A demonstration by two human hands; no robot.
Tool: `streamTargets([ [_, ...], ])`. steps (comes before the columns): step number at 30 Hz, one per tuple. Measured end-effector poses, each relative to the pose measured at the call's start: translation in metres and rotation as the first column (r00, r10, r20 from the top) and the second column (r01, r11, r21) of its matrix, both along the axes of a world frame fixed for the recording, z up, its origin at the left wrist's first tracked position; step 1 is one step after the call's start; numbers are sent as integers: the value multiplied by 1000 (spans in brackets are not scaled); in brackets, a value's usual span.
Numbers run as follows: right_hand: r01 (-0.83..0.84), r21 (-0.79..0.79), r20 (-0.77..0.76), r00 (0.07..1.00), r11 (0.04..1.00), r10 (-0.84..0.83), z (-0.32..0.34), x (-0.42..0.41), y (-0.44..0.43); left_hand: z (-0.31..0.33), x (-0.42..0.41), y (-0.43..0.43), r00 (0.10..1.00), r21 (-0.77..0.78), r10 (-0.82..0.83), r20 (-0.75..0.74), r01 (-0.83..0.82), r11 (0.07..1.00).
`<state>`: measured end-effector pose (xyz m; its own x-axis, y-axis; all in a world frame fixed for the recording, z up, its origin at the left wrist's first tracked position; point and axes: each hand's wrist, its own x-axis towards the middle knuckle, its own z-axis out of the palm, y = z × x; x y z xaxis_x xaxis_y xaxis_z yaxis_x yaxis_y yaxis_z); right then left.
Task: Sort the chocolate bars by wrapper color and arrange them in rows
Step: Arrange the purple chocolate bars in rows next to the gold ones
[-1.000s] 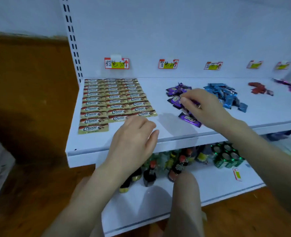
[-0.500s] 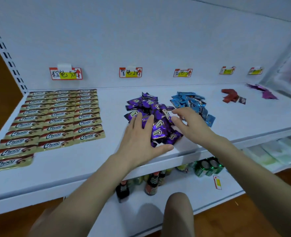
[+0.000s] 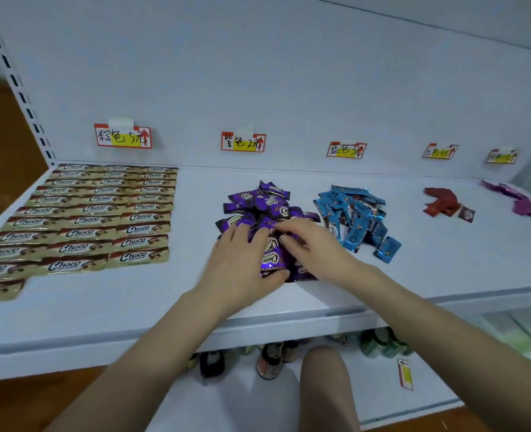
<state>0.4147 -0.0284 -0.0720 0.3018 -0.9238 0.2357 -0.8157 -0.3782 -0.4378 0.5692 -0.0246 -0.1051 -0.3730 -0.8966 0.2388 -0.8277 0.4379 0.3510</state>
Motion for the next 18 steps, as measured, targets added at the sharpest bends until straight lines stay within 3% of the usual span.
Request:
streamTargets([
  [3, -34, 7, 9, 999, 999, 34, 6, -6, -8, 1, -7, -2, 995, -54, 84, 60, -81, 995],
  [7, -67, -42, 40, 997, 997, 69, 1, -3, -14, 1, -9, -4, 993, -151, 106, -52, -113, 982],
  [12, -63, -43, 140, 988, 997, 68, 0, -1, -19, 9, -9, -3, 977, -133, 205, -60, -211, 968],
  [16, -14, -20, 248, 968, 1000, 18, 0, -10, -13, 19, -9, -7, 961, 27, 265, -81, -264, 964],
  [18, -30, 12, 213, 977, 999, 27, -2, -19, -5, 30, -4, -10, 943, 148, 301, -145, -280, 949],
])
